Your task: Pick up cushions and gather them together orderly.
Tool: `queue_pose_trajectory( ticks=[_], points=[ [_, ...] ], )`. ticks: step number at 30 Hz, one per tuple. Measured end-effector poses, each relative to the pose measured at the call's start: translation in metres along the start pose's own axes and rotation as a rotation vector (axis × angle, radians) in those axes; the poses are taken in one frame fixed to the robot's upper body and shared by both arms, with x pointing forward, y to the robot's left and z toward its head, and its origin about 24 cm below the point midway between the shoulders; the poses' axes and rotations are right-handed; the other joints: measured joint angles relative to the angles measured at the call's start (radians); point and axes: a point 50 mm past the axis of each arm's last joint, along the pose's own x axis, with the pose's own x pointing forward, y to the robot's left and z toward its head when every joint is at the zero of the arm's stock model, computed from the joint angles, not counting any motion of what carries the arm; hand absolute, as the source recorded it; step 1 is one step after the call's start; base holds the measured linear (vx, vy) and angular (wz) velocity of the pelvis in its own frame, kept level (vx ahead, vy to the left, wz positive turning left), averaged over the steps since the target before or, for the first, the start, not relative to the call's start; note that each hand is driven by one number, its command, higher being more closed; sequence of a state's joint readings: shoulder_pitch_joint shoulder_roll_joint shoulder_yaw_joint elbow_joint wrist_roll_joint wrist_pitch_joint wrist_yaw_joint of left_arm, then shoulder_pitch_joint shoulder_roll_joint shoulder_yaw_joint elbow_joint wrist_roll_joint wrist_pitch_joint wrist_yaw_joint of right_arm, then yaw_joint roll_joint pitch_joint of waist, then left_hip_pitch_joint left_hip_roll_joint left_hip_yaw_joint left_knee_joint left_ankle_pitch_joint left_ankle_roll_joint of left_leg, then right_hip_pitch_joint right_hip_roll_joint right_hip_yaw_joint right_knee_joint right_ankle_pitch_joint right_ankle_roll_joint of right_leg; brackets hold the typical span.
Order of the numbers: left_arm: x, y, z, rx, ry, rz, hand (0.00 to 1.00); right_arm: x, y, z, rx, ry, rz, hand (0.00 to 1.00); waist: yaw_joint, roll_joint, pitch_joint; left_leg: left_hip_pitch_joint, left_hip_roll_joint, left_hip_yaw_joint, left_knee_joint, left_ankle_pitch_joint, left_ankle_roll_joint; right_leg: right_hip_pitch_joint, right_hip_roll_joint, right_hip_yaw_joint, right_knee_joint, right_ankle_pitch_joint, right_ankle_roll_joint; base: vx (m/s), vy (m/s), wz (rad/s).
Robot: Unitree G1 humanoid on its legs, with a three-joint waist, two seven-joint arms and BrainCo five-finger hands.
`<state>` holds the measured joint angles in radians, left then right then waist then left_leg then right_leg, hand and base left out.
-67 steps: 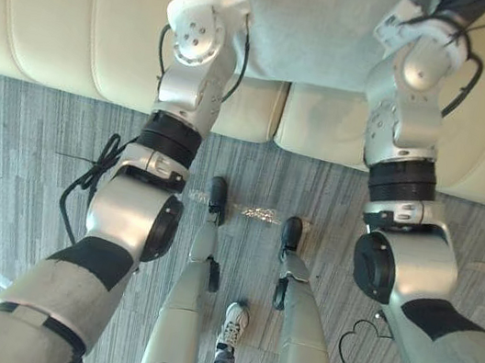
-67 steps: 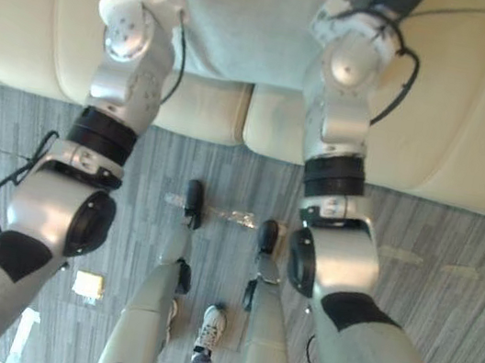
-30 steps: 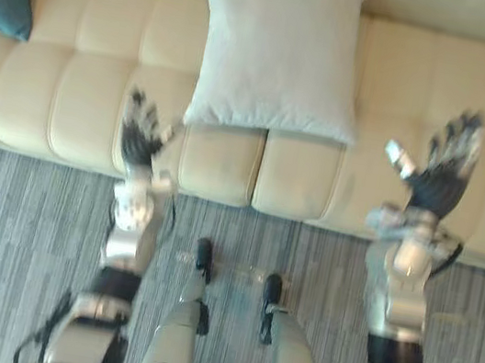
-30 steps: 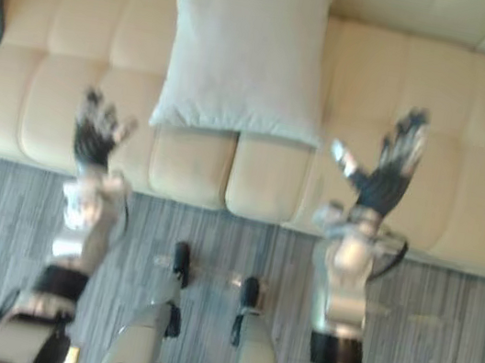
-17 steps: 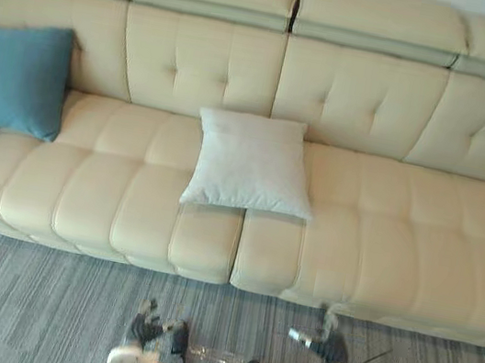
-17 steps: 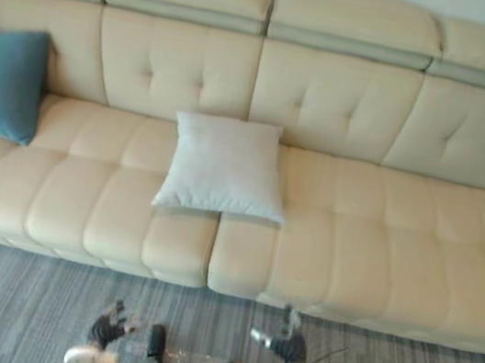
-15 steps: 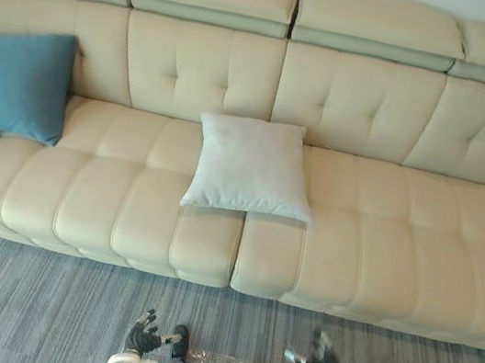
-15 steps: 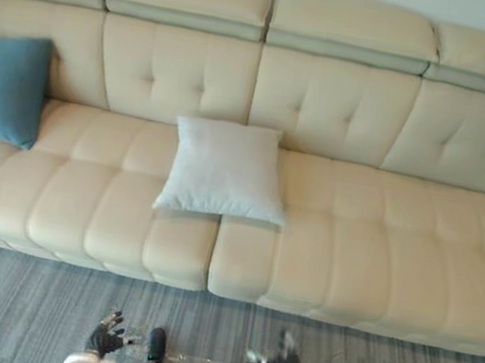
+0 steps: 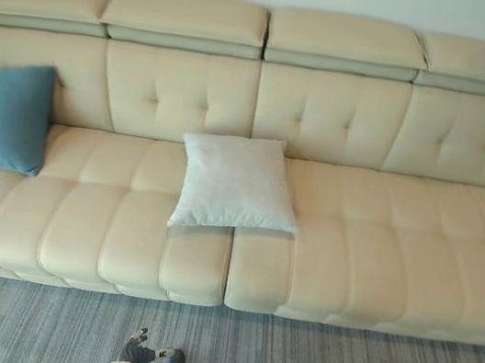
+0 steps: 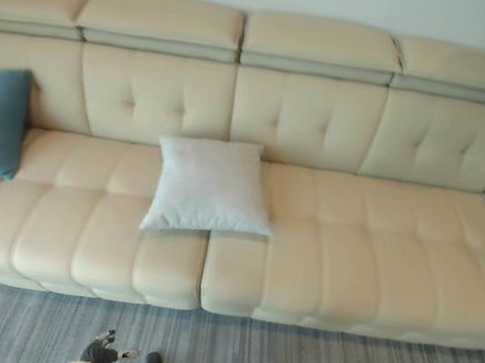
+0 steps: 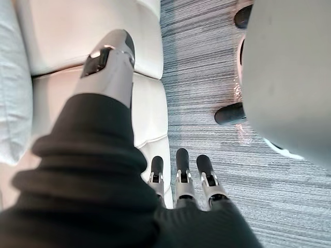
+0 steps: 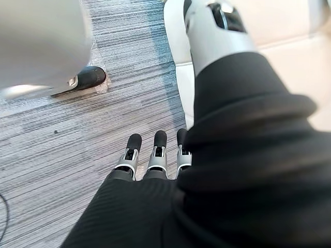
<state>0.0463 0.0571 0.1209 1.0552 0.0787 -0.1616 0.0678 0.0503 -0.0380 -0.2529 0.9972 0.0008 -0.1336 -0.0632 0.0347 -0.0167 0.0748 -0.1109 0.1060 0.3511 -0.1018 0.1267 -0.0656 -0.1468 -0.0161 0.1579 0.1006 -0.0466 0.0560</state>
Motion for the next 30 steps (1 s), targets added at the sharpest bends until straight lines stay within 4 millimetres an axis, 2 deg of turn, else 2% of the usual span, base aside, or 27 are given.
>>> queue_pose_trajectory(
  ticks=[2,3,4,5,7,8,9,10,11,12,13,14,15,16,17,18,19,21,24,25,27,28,30],
  points=[
    [0.006,-0.005,0.019,0.0,-0.047,-0.012,0.0,0.001,0.005,0.005,-0.018,-0.015,0.015,0.0,0.0,-0.01,0.016,-0.043,0.011,-0.005,0.056,-0.017,0.011,-0.044,-0.001,-0.037,0.057,0.003,0.004,-0.09,-0.02,-0.07],
    [0.007,-0.01,0.026,-0.008,-0.069,-0.019,0.0,0.001,0.005,0.005,-0.018,-0.014,0.011,0.0,0.007,-0.002,0.023,-0.056,0.033,-0.005,0.088,-0.041,0.022,-0.046,0.001,-0.054,0.069,0.008,0.018,-0.09,-0.031,0.08],
    [0.007,-0.014,0.032,-0.021,-0.093,-0.02,0.0,0.001,0.007,0.009,-0.014,-0.028,0.009,0.0,0.015,0.002,0.029,-0.065,0.052,-0.003,0.112,-0.05,0.03,-0.057,-0.003,-0.084,0.117,-0.015,0.014,-0.11,-0.055,0.1],
    [0.007,-0.014,0.035,-0.034,-0.11,-0.014,0.0,0.0,0.007,0.008,-0.012,-0.032,0.009,0.0,0.021,0.006,0.034,-0.064,0.055,-0.007,0.138,-0.054,0.035,-0.111,-0.037,-0.166,0.372,-0.103,-0.011,-0.08,-0.065,0.22],
    [0.006,-0.014,0.035,-0.041,-0.113,-0.009,0.0,-0.001,0.006,0.004,-0.015,-0.021,0.007,0.0,0.024,-0.001,0.029,-0.069,0.055,-0.034,0.175,-0.058,0.036,-0.109,-0.1,-0.206,0.599,-0.158,0.017,-0.08,-0.13,0.37],
    [0.005,-0.01,0.035,-0.049,-0.118,0.008,0.0,-0.001,0.008,0.004,-0.024,-0.021,0.013,0.0,0.03,-0.007,0.019,-0.097,0.06,-0.049,0.207,-0.046,0.02,-0.09,-0.144,-0.2,0.673,-0.169,0.033,-0.12,-0.238,0.36],
    [0.005,-0.007,0.035,-0.057,-0.119,0.022,0.0,-0.001,0.01,0.005,-0.032,-0.024,0.019,0.0,0.033,-0.021,0.009,-0.123,0.065,-0.059,0.233,-0.041,0.012,-0.068,-0.164,-0.187,0.673,-0.167,0.038,-0.12,-0.243,0.3],
    [0.005,-0.004,0.034,-0.069,-0.115,0.035,0.0,-0.001,0.012,0.007,-0.035,-0.029,0.025,0.0,0.042,-0.034,0.002,-0.157,0.073,-0.068,0.261,-0.034,0.002,-0.04,-0.163,-0.168,0.613,-0.177,0.071,-0.15,-0.3,0.18],
    [0.005,-0.007,0.034,-0.081,-0.107,0.034,0.0,0.0,0.011,0.009,-0.034,-0.036,0.02,0.0,0.052,-0.02,0.005,-0.182,0.095,-0.081,0.276,-0.021,-0.011,-0.019,-0.124,-0.179,0.542,-0.215,0.077,-0.2,-0.316,-0.08],
    [0.004,-0.013,0.03,-0.095,-0.096,0.022,0.0,0.001,0.01,0.011,-0.029,-0.04,0.011,0.0,0.077,0.012,0.004,-0.195,0.135,-0.085,0.269,-0.001,-0.004,0.013,-0.082,-0.196,0.447,-0.235,0.067,-0.27,-0.374,-0.2],
    [0.004,-0.017,0.03,-0.09,-0.091,0.011,0.0,0.0,0.009,0.01,-0.027,-0.039,-0.001,0.0,0.081,0.021,0.004,-0.205,0.156,-0.085,0.26,0.024,0.009,0.035,-0.057,-0.222,0.39,-0.251,0.052,-0.23,-0.286,-0.23],
    [0.003,-0.021,0.028,-0.087,-0.085,0.002,0.0,0.001,0.007,0.01,-0.029,-0.04,-0.005,0.0,0.081,0.035,0.004,-0.204,0.168,-0.084,0.253,0.04,0.003,0.049,-0.046,-0.238,0.368,-0.257,0.042,-0.26,-0.245,-0.05],
    [0.002,-0.028,0.025,-0.073,-0.069,-0.022,0.0,0.001,0.003,0.009,-0.035,-0.035,-0.019,0.0,0.078,0.057,0.002,-0.203,0.189,-0.083,0.224,0.084,-0.022,0.044,-0.031,-0.266,0.353,-0.263,0.031,-0.23,-0.158,0.06],
    [0.002,-0.033,0.024,-0.073,-0.067,-0.037,0.0,0.0,0.001,0.008,-0.036,-0.031,-0.029,0.0,0.074,0.063,-0.001,-0.202,0.189,-0.08,0.203,0.118,-0.027,0.044,-0.029,-0.286,0.35,-0.27,0.018,-0.32,-0.169,0.13],
    [0.001,-0.038,0.026,-0.08,-0.07,-0.048,0.0,-0.001,-0.001,0.005,-0.029,-0.023,-0.042,0.0,0.072,0.058,-0.001,-0.199,0.182,-0.08,0.186,0.137,-0.041,0.043,-0.044,-0.31,0.339,-0.282,-0.011,-0.3,-0.101,0.05],
    [0.002,-0.041,0.032,-0.081,-0.087,-0.057,0.0,-0.001,-0.004,0.001,-0.014,0.0,-0.056,0.0,0.073,0.045,-0.002,-0.201,0.162,-0.087,0.227,0.083,-0.058,0.043,-0.071,-0.344,0.315,-0.298,-0.038,-0.33,-0.054,-0.03],
    [0.003,-0.04,0.032,-0.08,-0.087,-0.056,0.0,-0.001,-0.004,0.0,-0.008,0.005,-0.059,0.0,0.067,0.034,0.006,-0.204,0.145,-0.1,0.315,0.0,-0.048,0.042,-0.087,-0.346,0.306,-0.278,-0.038,-0.25,0.011,-0.1],
    [0.003,-0.038,0.033,-0.08,-0.089,-0.052,0.0,-0.005,-0.005,-0.01,0.006,0.034,-0.064,0.0,0.064,0.007,0.004,-0.2,0.116,-0.117,0.478,-0.132,-0.034,0.046,-0.116,-0.338,0.265,-0.237,-0.022,-0.22,0.073,0.0],
    [0.002,-0.036,0.026,-0.092,-0.066,-0.047,0.0,-0.007,-0.007,-0.02,0.037,0.074,-0.079,0.0,0.046,0.008,0.001,-0.156,0.119,-0.127,0.586,-0.319,-0.025,0.044,-0.12,-0.325,0.202,-0.177,0.016,-0.15,0.209,-0.05],
    [0.003,-0.033,0.025,-0.101,-0.062,-0.039,0.0,-0.008,-0.006,-0.023,0.056,0.091,-0.081,0.0,0.046,0.013,0.004,-0.134,0.11,-0.126,0.555,-0.352,-0.038,0.047,-0.113,-0.303,0.193,-0.174,0.024,-0.13,0.3,-0.3],
    [0.003,-0.018,0.021,-0.099,-0.054,-0.001,0.0,-0.009,0.002,-0.029,0.074,0.125,-0.055,0.0,0.043,-0.02,-0.01,-0.114,0.074,-0.089,0.512,-0.346,-0.031,0.047,-0.127,-0.243,0.141,-0.143,0.037,-0.08,0.216,-0.39],
    [0.003,-0.01,0.017,-0.082,-0.038,0.016,0.0,-0.01,0.004,-0.033,0.076,0.142,-0.049,0.0,0.027,-0.034,-0.018,-0.101,0.053,-0.085,0.491,-0.344,-0.03,0.063,-0.133,-0.218,0.1,-0.119,0.042,-0.02,0.184,-0.18],
    [0.002,-0.003,0.01,-0.069,-0.01,0.028,0.0,-0.012,0.001,-0.04,0.099,0.166,-0.062,0.0,0.016,-0.037,-0.022,-0.076,0.02,-0.085,0.457,-0.348,-0.022,0.092,-0.144,-0.192,0.055,-0.082,0.033,-0.01,0.157,-0.02]
  ],
)
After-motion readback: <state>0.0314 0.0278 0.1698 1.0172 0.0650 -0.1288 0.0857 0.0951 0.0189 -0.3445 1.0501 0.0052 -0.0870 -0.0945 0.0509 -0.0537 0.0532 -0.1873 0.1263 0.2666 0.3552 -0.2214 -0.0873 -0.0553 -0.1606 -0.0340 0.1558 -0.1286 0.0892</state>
